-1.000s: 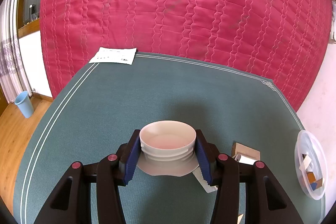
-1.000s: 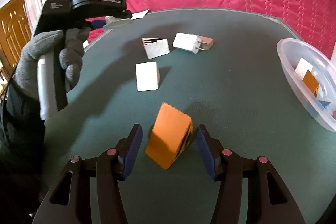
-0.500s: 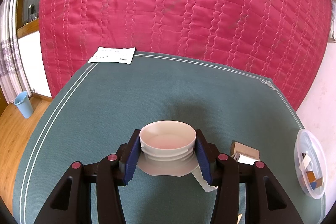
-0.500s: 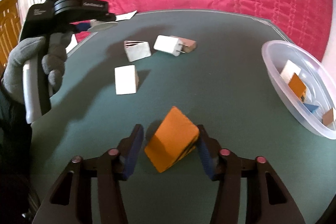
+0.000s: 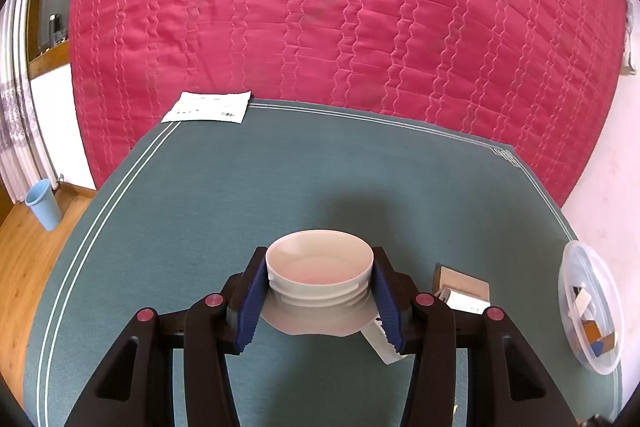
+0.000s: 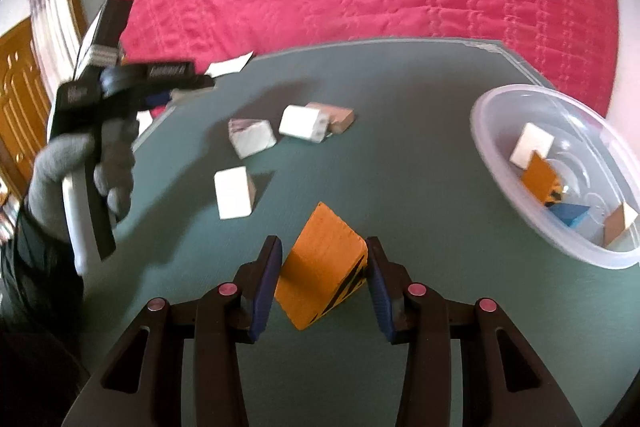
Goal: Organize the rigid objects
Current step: 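Carry the orange wedge over the bowl and open the right tool, then carry the white brimmed cylinder over the bowl and open the left tool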
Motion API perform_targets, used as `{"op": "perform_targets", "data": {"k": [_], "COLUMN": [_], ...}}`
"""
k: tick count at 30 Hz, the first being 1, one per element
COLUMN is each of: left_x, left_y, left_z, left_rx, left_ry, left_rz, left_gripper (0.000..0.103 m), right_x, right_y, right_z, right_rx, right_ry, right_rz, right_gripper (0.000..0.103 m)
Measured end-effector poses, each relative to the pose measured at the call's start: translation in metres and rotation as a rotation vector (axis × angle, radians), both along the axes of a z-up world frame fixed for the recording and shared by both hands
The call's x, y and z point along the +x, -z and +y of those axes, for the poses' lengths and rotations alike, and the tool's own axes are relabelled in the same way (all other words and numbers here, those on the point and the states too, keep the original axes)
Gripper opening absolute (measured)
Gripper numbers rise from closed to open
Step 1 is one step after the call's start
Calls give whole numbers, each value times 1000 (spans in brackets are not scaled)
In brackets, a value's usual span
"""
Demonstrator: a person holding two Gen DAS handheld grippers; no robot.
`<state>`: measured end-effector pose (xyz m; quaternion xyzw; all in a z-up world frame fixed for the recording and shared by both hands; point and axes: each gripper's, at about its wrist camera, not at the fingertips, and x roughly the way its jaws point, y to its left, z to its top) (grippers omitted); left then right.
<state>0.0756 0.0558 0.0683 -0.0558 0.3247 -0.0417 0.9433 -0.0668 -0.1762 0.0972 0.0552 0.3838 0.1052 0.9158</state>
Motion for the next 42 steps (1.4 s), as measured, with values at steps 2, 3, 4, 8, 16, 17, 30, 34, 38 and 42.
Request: {"op": "perform_targets", "data": {"k": [2,3,4,8,16,17,30,34,38,42], "left_x": [-1,-2,-2,-4,-12,-14,-33,-39,-44,-48], "left_y": [1,1,1,2,2,2,0,-4,-5,-3], "left_z": [-2,-4,-6,-16,-36,-39,-72,-89,-111,-139], "left_rx": [4,8,12,29,68,74,119,129,150,165], "left_ry": [5,10,13,33,76,83,151,184,230,291], "left_rz": [-1,-2,-2,-5,-13,-15,-23,-34,-40,-34], "left_gripper": [52,52,52,52,52,52,52,52,52,52], "right_x": [1,1,1,1,-1,-1,-5,-14,-20,-25], "right_y": [-3,-6,-8,-16,-31,-33,-30,-27,-22,-16], "right_z": [-8,-15,-19,-44,-101,-106,-163,-164,-166,-167], "right_rx": [4,6,8,15,22,20,-15,-70,-98,-98], "right_ry": [24,44,57,127,275,291,457,485,489,489], "right_rz": [-12,-22,-28,-60,-113,-118,-169,-203,-215,-216], "right_gripper": [43,43,43,43,43,43,60,60,60,60]}}
